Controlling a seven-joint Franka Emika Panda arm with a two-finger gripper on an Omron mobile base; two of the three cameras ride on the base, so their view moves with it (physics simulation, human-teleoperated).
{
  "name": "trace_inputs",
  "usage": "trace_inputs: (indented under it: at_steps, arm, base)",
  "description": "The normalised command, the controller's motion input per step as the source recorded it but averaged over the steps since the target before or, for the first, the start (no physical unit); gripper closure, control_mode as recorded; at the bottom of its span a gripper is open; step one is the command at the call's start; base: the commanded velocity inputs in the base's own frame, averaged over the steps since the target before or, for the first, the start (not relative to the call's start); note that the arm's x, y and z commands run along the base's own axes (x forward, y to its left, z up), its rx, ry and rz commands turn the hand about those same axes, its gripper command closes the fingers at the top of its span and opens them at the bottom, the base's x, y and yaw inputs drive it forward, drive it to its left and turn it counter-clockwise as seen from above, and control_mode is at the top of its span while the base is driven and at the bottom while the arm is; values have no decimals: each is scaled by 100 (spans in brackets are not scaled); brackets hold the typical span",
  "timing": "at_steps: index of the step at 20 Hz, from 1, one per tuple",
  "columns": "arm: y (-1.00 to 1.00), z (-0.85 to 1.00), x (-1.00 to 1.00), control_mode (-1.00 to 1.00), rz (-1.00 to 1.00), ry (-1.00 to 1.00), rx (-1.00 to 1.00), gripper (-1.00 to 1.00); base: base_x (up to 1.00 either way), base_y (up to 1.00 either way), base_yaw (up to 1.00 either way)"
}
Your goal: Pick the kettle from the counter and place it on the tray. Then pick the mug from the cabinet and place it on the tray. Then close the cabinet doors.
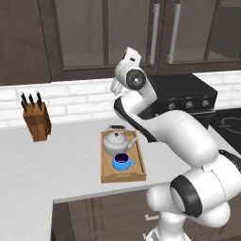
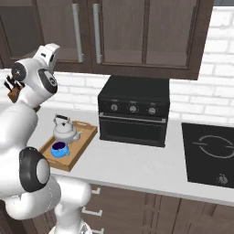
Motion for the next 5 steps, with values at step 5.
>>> trace_inputs:
  at_steps: [5]
  arm:
    - [0,-28,54,-100,0,1,0,-100]
  base:
    - [0,0,0]
